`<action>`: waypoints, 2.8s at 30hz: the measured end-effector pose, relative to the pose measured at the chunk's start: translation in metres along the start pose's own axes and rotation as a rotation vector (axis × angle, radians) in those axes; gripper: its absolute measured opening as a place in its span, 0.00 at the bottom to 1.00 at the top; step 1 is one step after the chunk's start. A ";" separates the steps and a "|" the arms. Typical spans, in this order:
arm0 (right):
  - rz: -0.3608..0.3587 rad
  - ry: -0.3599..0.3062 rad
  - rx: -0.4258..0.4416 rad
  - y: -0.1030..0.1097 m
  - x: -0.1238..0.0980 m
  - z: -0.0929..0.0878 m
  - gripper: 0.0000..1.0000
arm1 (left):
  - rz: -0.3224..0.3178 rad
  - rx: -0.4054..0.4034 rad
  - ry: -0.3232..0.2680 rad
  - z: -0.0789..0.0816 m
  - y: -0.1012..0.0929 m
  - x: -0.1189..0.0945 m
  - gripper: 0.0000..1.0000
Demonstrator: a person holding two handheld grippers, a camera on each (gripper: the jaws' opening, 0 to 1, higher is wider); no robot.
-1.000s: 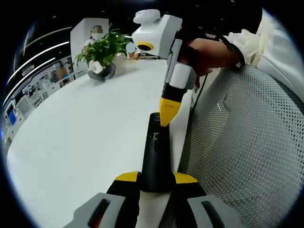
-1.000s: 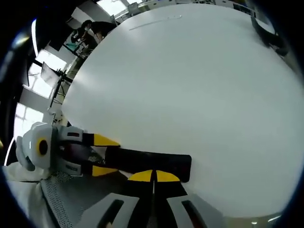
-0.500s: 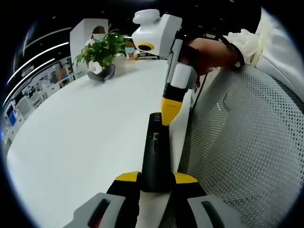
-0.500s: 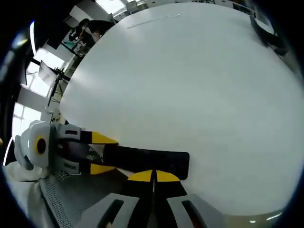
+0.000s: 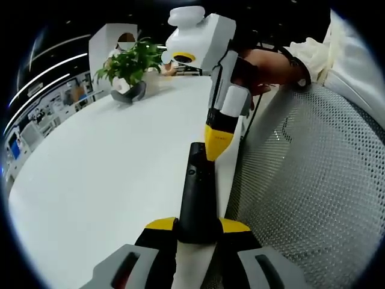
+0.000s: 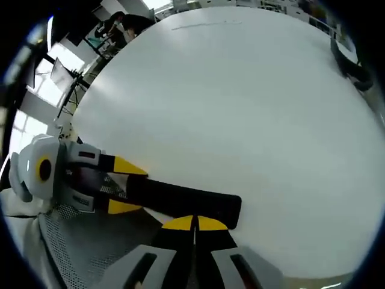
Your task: Press the specified remote control buttons in sequence, fully releasing each button before pressing the next.
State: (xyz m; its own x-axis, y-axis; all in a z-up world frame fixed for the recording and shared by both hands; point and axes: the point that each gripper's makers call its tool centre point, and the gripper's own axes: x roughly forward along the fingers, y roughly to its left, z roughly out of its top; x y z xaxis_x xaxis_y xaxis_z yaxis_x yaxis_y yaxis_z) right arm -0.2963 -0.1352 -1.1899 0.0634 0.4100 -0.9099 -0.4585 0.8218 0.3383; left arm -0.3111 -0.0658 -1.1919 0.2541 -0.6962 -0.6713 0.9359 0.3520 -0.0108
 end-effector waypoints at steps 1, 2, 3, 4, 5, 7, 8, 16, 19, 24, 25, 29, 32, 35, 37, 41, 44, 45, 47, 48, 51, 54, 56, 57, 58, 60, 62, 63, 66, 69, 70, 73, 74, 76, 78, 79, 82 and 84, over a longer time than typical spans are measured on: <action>0.004 -0.001 0.006 0.000 -0.001 0.000 0.00 | 0.000 0.000 0.000 0.000 0.000 0.000 0.25; 0.006 -0.001 0.009 0.000 -0.001 0.000 0.00 | 0.000 0.000 0.000 0.000 0.000 0.000 0.25; 0.007 -0.001 0.012 0.000 -0.001 0.000 0.00 | 0.000 0.000 0.000 0.000 0.000 0.000 0.25; 0.008 -0.002 0.012 0.000 -0.001 0.000 0.00 | 0.000 0.000 -0.001 0.000 0.000 0.000 0.25; 0.007 -0.002 0.011 0.000 -0.001 0.000 0.00 | 0.000 0.000 -0.001 0.000 0.000 0.000 0.25; 0.006 -0.002 0.010 0.001 -0.001 -0.001 0.00 | -0.001 0.000 -0.001 0.000 0.000 0.000 0.25; 0.007 -0.002 0.016 0.001 -0.001 -0.001 0.00 | -0.001 0.000 -0.001 0.000 0.000 0.000 0.25; 0.008 -0.001 0.019 0.003 -0.002 -0.001 0.00 | -0.002 0.002 -0.002 0.000 0.000 0.000 0.25; 0.006 -0.004 0.016 0.002 -0.002 -0.001 0.00 | -0.002 0.002 -0.002 0.000 0.000 0.000 0.25; 0.010 -0.005 0.021 0.002 -0.002 -0.001 0.00 | -0.002 0.004 -0.002 0.000 0.000 -0.001 0.25; 0.007 -0.004 0.016 0.002 -0.002 -0.001 0.00 | -0.002 0.005 -0.002 0.000 0.000 -0.001 0.25; 0.010 -0.003 0.023 0.002 -0.002 -0.001 0.00 | -0.002 0.006 -0.001 0.000 0.000 -0.001 0.25; 0.047 -0.005 0.093 0.001 -0.003 0.000 0.00 | -0.002 0.007 -0.001 0.000 0.000 -0.001 0.25; 0.072 -0.014 0.135 -0.002 -0.002 0.002 0.00 | -0.002 0.008 -0.001 0.000 0.000 -0.001 0.25; 0.073 -0.027 0.134 -0.002 -0.002 0.005 0.00 | -0.002 0.009 -0.001 0.000 0.000 -0.001 0.25; 0.075 -0.063 0.126 -0.002 -0.004 0.011 0.00 | -0.003 0.009 -0.002 0.000 0.000 -0.001 0.25; 0.072 -0.079 0.113 -0.002 -0.003 0.014 0.00 | -0.003 0.010 -0.001 0.000 0.000 -0.001 0.25; 0.069 -0.081 0.107 -0.002 -0.003 0.014 0.00 | -0.003 0.010 0.000 0.000 0.000 -0.001 0.25; 0.066 -0.082 0.094 0.000 -0.003 0.014 0.00 | -0.003 0.010 0.000 0.000 0.000 -0.001 0.25; 0.067 -0.083 0.086 0.001 -0.002 0.014 0.00 | -0.003 0.010 0.000 0.000 0.000 -0.001 0.25; 0.063 -0.084 0.067 0.002 -0.002 0.015 0.00 | -0.005 0.009 0.000 0.000 -0.001 0.000 0.26; 0.044 -0.100 0.036 0.001 -0.002 0.018 0.00 | -0.005 0.010 -0.001 0.000 -0.001 0.000 0.26; 0.041 -0.121 0.022 0.002 -0.003 0.021 0.00 | -0.006 0.011 -0.001 0.000 -0.001 0.000 0.26; 0.042 -0.124 0.020 0.002 -0.003 0.021 0.00 | -0.006 0.010 -0.001 0.000 -0.001 0.000 0.26; 0.044 -0.122 0.020 0.002 -0.002 0.021 0.00 | -0.005 0.009 -0.001 0.000 -0.001 0.000 0.26; 0.049 -0.105 0.017 0.003 0.000 0.018 0.00 | 0.001 0.005 -0.001 0.000 0.000 0.000 0.25; 0.041 -0.099 0.004 0.004 0.001 0.017 0.00 | 0.001 0.002 -0.002 0.000 0.000 0.001 0.25; 0.040 -0.099 0.002 0.004 0.001 0.016 0.00 | 0.002 0.003 -0.002 0.000 0.000 0.001 0.25; 0.045 -0.100 0.009 0.003 0.000 0.016 0.00 | 0.002 0.002 -0.003 0.000 0.000 0.000 0.25; 0.050 -0.099 0.019 0.003 0.000 0.016 0.00 | 0.002 0.000 -0.002 0.000 0.000 0.001 0.25; 0.050 -0.099 0.020 0.003 0.000 0.016 0.00 | 0.002 0.000 -0.002 0.000 0.000 0.001 0.25; 0.054 -0.100 0.028 0.003 0.000 0.016 0.00 | 0.001 0.000 -0.002 0.000 -0.001 0.000 0.25; 0.056 -0.100 0.033 0.003 0.000 0.016 0.00 | 0.001 0.000 -0.003 0.000 -0.001 0.000 0.24; 0.056 -0.100 0.036 0.003 0.000 0.017 0.00 | 0.000 0.001 -0.003 0.000 0.000 0.001 0.24; 0.053 -0.099 0.026 0.003 0.000 0.017 0.00 | 0.000 -0.001 -0.003 0.000 0.000 0.001 0.24; 0.052 -0.100 0.024 0.003 0.000 0.017 0.00 | 0.000 -0.003 -0.003 0.000 0.000 0.001 0.24; 0.052 -0.102 0.022 0.003 0.000 0.017 0.00 | 0.000 -0.004 -0.003 0.000 0.000 0.001 0.24; 0.049 -0.102 0.014 0.003 0.000 0.017 0.00 | 0.000 -0.004 -0.004 0.000 0.000 0.001 0.24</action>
State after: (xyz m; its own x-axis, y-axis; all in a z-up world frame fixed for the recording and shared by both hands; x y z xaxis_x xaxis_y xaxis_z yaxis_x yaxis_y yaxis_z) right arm -0.2829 -0.1262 -1.1850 0.1312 0.4871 -0.8635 -0.4508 0.8050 0.3856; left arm -0.3112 -0.0666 -1.1922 0.2546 -0.6987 -0.6686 0.9350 0.3545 -0.0143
